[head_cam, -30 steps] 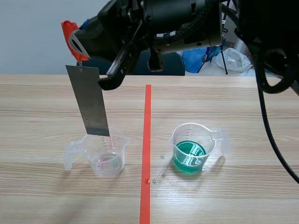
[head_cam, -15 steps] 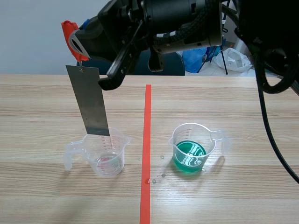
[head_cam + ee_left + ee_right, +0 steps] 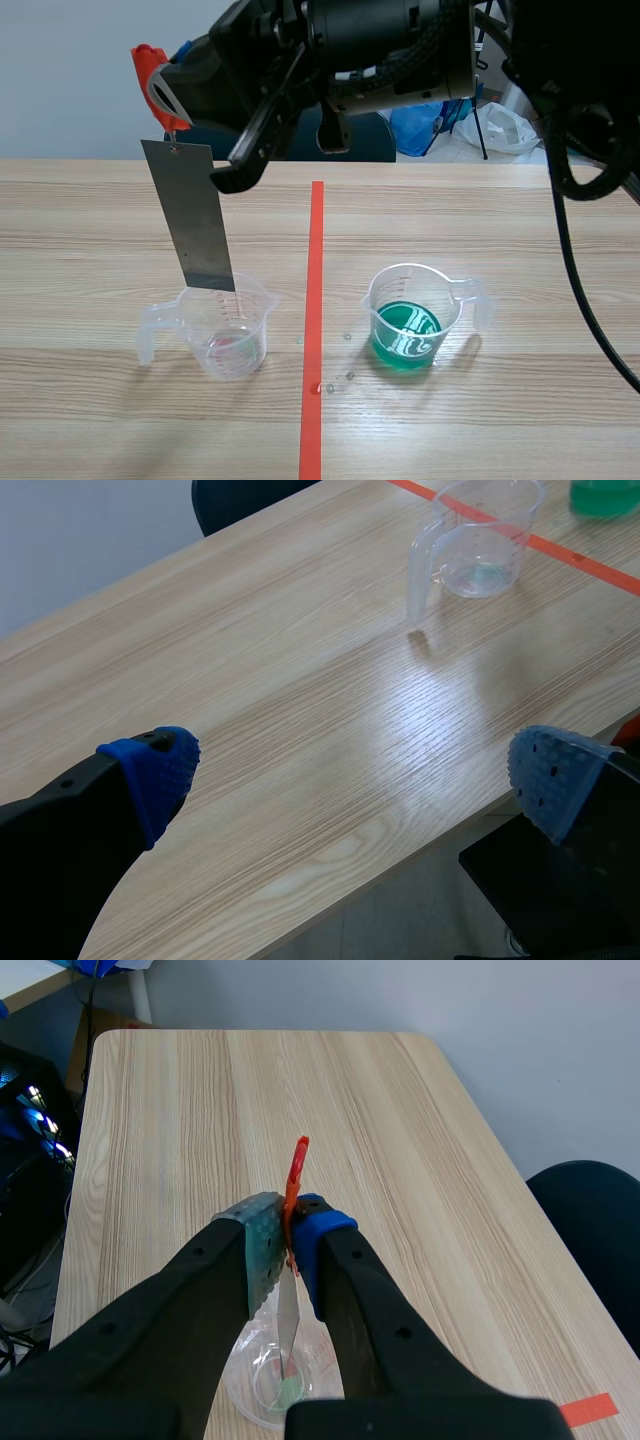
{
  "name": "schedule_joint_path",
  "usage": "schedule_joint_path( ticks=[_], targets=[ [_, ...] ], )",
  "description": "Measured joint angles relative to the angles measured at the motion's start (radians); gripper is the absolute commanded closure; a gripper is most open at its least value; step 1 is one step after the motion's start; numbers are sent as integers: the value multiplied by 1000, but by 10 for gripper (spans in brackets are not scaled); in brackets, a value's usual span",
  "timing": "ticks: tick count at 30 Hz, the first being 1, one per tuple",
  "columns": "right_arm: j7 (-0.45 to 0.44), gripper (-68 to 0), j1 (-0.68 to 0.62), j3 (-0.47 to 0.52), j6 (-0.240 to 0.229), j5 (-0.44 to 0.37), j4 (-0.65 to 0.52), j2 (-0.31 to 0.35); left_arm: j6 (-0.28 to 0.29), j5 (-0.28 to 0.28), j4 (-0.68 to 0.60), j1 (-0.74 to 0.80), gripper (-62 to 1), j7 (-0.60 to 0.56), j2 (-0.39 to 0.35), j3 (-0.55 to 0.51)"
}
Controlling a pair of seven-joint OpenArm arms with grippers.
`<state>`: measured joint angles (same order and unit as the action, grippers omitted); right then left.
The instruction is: Do the redox reaction experiment
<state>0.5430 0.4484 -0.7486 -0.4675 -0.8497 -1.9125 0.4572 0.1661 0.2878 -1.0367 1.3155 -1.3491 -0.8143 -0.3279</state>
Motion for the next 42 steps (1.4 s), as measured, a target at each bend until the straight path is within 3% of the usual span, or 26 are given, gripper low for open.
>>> schedule_joint_path(
  ticks=[7, 13, 17, 23, 32, 36, 42],
  targets=[
    [-4, -9, 0, 0, -1, 0, 31, -16, 0, 0, 0, 0, -623, -2, 0, 0],
    [-40, -9, 0, -23, -55, 17, 127, -31, 0, 0, 0, 0, -623, -3, 0, 0],
    [-74, -9, 0, -63, -57, 27, 164, -36, 0, 0, 0, 0, -623, -3, 0, 0],
    [-164, -9, 0, -89, -60, 111, 233, -48, 0, 0, 0, 0, -623, -3, 0, 0],
    [-294, -8, 0, -158, -103, 224, 380, -70, 0, 0, 0, 0, -623, -3, 0, 0],
    [-341, -8, -9, -161, -108, 315, 431, -78, 0, 0, 0, 0, -623, -2, 0, 0],
    [-390, -8, -15, -161, -177, 355, 451, -81, 0, 0, 0, 0, -623, -3, 0, 0]
  ],
)
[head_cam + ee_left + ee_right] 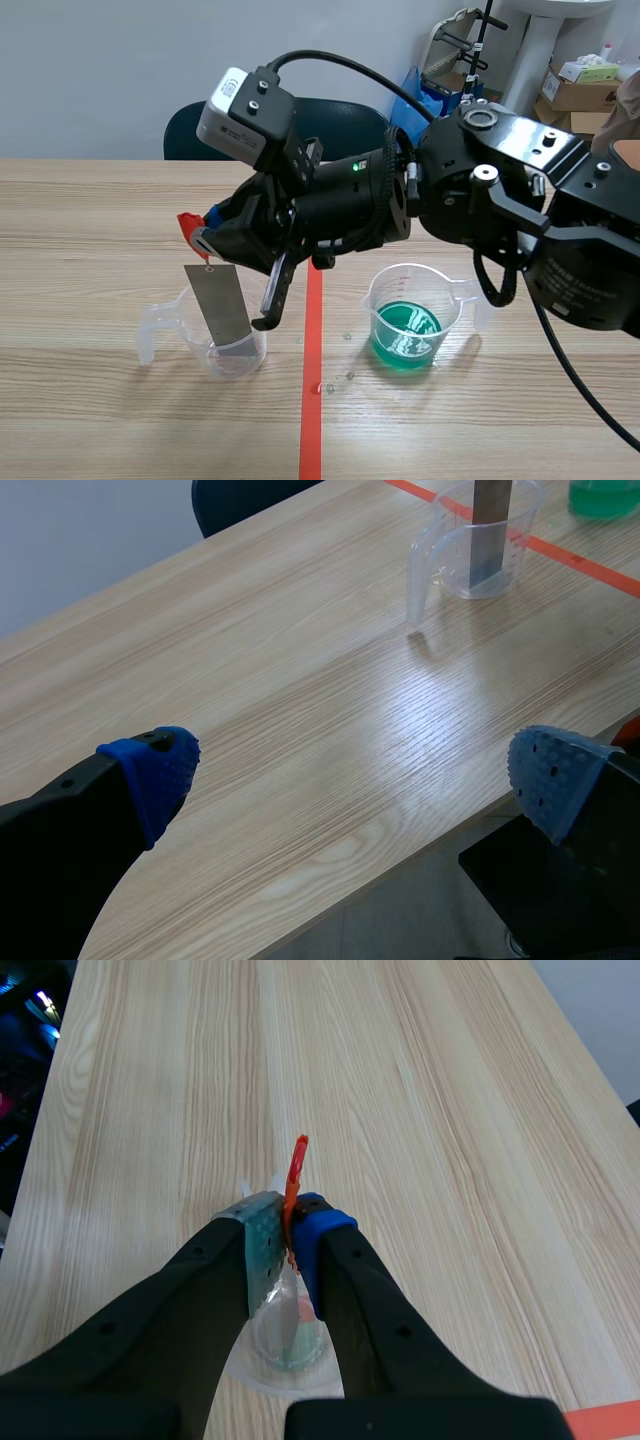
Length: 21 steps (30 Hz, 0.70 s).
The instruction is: Do the redox reaction experiment
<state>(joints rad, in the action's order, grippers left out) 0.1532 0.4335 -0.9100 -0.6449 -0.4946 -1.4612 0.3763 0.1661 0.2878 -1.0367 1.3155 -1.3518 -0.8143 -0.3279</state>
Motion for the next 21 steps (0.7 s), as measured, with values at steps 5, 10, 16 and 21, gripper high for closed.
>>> schedule_joint_path(
  ticks=[5, 10, 16, 21],
  targets=[
    [-32, -8, 0, 0, 0, 50, 0, 0, 0, 0, 0, 0, -623, 0, 0, 0],
    [-68, -8, 0, 0, -2, 104, 0, 0, 0, 0, 0, 0, -623, 0, 0, 0],
    [-111, -8, 0, 0, -43, 144, 0, 0, 0, 0, 0, 0, -623, 0, 0, 0],
    [-138, -8, 0, 0, -40, 161, 0, 0, 0, 0, 0, 0, -623, 0, 0, 0]
  ],
)
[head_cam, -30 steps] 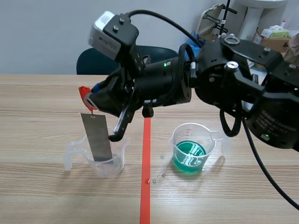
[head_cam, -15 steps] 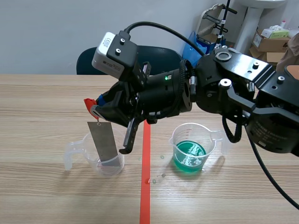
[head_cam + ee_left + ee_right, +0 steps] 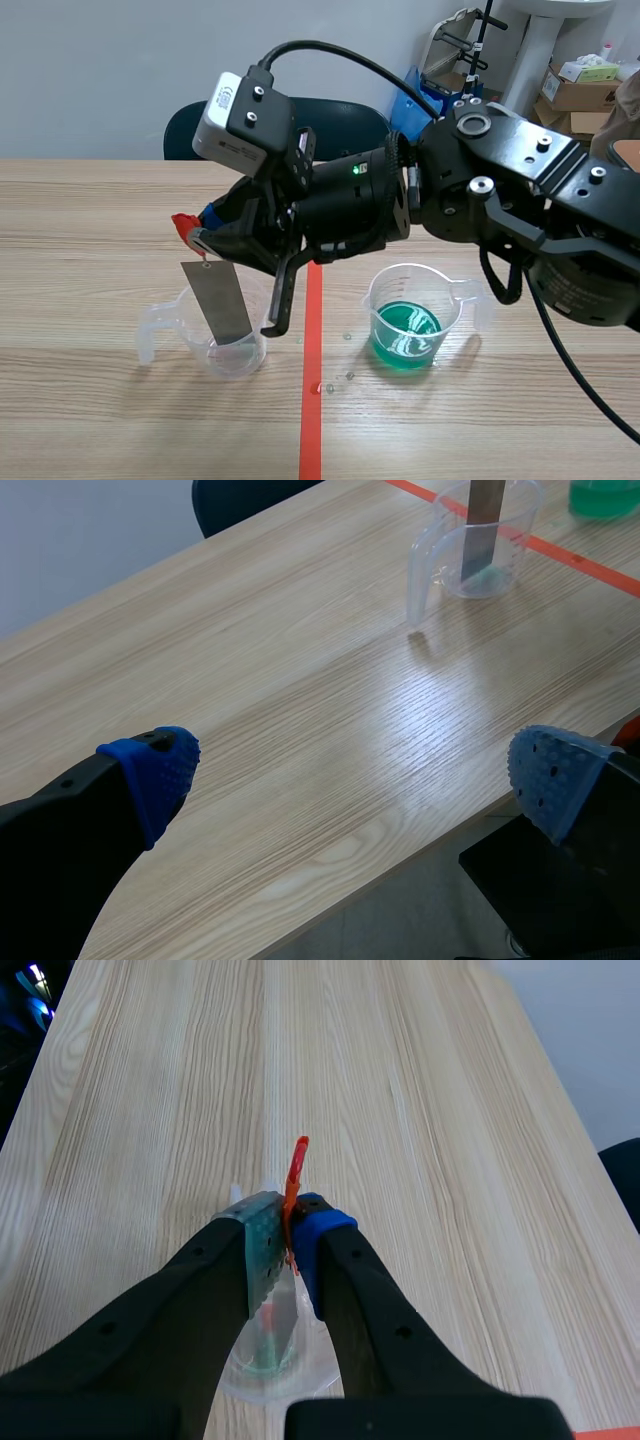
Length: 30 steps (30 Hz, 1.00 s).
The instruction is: Do the redox reaction experiment
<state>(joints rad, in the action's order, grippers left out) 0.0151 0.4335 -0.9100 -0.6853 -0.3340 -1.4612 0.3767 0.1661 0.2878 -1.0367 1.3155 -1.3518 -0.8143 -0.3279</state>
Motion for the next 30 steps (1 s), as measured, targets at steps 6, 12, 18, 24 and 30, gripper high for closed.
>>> schedule_joint_path(
  ticks=[6, 12, 18, 24, 30],
  targets=[
    [-11, -12, 0, 0, 0, 32, 0, 0, 0, 0, 0, 0, -623, 0, 0, 0],
    [-11, -152, 0, 0, 0, 54, 0, 0, 0, 0, 0, 0, -623, 0, 0, 0],
    [-11, -453, 0, 0, -55, 54, 0, 0, 0, 0, 0, 0, -623, 0, 0, 0],
    [-14, -557, -2, 0, -55, 54, 0, 0, 0, 0, 0, 0, -623, 0, 0, 0],
    [-3, -679, -2, 0, -55, 53, 0, 0, 0, 0, 0, 0, -623, 0, 0, 0]
  ],
)
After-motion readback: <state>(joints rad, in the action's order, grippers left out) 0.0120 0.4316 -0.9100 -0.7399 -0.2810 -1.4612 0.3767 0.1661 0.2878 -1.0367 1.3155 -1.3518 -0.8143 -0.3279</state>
